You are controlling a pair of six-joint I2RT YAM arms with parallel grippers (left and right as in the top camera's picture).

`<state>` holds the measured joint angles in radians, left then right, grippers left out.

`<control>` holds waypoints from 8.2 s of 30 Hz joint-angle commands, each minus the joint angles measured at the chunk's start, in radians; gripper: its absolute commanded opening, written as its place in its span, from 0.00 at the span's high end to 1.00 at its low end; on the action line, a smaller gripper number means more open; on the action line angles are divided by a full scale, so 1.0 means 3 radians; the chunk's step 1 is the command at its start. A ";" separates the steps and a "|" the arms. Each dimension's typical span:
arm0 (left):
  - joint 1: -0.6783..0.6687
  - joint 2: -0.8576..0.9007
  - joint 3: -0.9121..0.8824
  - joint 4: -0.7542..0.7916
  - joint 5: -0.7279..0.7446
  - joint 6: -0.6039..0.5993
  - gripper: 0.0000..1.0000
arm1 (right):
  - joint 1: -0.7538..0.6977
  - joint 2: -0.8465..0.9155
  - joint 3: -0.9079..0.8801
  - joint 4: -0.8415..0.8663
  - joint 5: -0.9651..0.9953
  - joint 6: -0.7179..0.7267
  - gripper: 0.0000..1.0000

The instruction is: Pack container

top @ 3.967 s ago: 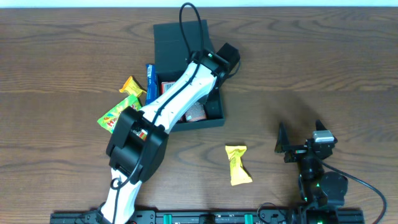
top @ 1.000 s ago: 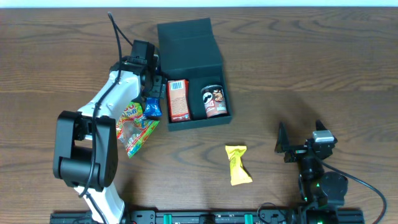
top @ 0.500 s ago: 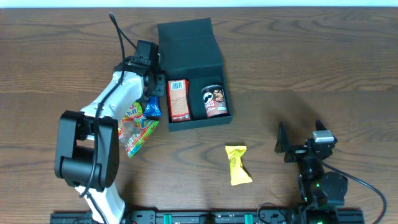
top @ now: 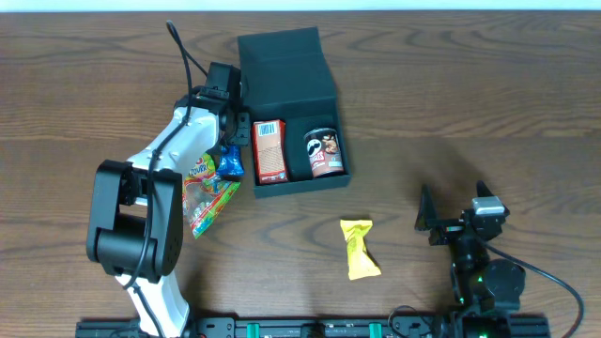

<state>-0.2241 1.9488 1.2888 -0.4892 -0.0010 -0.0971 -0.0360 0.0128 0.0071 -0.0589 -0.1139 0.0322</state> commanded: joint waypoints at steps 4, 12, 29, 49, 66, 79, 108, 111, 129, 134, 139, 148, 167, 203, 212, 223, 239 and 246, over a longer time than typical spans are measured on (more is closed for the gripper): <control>-0.0003 0.0056 -0.0019 -0.0006 -0.0112 -0.0055 0.49 | -0.0050 -0.0005 -0.0005 -0.0017 0.0008 -0.0037 0.01; -0.0004 0.0076 -0.0031 -0.0019 -0.0109 -0.0055 0.58 | -0.0050 -0.0005 -0.0005 -0.0017 0.0008 -0.0037 0.01; -0.0019 -0.0008 -0.0027 -0.0239 -0.0177 -0.0056 0.76 | -0.0050 -0.0005 -0.0005 -0.0017 0.0008 -0.0037 0.01; -0.0022 -0.0710 -0.0018 -0.0534 -0.0182 -0.0139 0.58 | -0.0050 -0.0005 -0.0005 -0.0017 0.0008 -0.0037 0.01; -0.0112 -0.0131 -0.0038 -0.0296 -0.0206 -0.0228 0.44 | -0.0050 -0.0005 -0.0005 -0.0017 0.0008 -0.0037 0.01; -0.0111 -0.0131 -0.0409 0.0085 -0.0209 -0.0228 0.44 | -0.0050 -0.0005 -0.0005 -0.0017 0.0008 -0.0037 0.01; -0.0112 -0.0202 -0.0397 0.0126 -0.0206 -0.0303 0.82 | -0.0050 -0.0005 -0.0005 -0.0017 0.0008 -0.0037 0.01; -0.0112 -0.0249 -0.0397 0.0100 -0.0206 -0.0303 0.82 | -0.0050 -0.0005 -0.0005 -0.0017 0.0008 -0.0037 0.01; -0.0327 -0.0857 -0.0203 -0.0378 -0.0193 -0.0375 0.89 | -0.0050 -0.0005 -0.0005 -0.0017 0.0008 -0.0037 0.01; -0.0525 -0.0881 0.0228 -0.0806 -0.0203 -0.0581 0.89 | -0.0050 -0.0005 -0.0005 -0.0017 0.0008 -0.0037 0.01; -0.0788 -0.0881 0.0585 -0.1034 -0.0175 -0.0815 0.89 | -0.0050 -0.0005 -0.0005 -0.0017 0.0008 -0.0038 0.01; -0.1509 -0.0769 0.0649 -0.0652 -0.0170 -0.1297 0.88 | -0.0050 -0.0005 -0.0005 -0.0017 0.0008 -0.0037 0.01; -0.1656 -0.0031 0.0647 0.0052 0.0295 -0.1812 0.89 | -0.0050 -0.0005 -0.0005 -0.0017 0.0008 -0.0037 0.01; -0.1574 0.0027 0.0575 -0.0093 -0.0005 -0.2139 0.92 | -0.0050 -0.0005 -0.0005 -0.0017 0.0008 -0.0037 0.01; -0.1577 0.0027 0.0524 0.0047 0.0243 -0.2219 0.92 | -0.0050 -0.0005 -0.0005 -0.0017 0.0008 -0.0037 0.01; -0.1573 0.0027 0.0524 -0.0092 -0.0160 -0.2096 0.92 | -0.0050 -0.0005 -0.0005 -0.0017 0.0008 -0.0037 0.01; -0.1589 0.0028 0.0510 -0.0051 0.0046 -0.1600 0.91 | -0.0050 -0.0005 -0.0005 -0.0017 0.0008 -0.0037 0.01; -0.1589 0.0032 0.0486 -0.0125 -0.0144 -0.2041 0.93 | -0.0050 -0.0005 -0.0005 -0.0017 0.0008 -0.0037 0.01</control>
<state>-0.6975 1.9526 1.4467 -0.5217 -0.0082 -0.6411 -0.0360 0.0128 0.0071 -0.0589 -0.1139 0.0322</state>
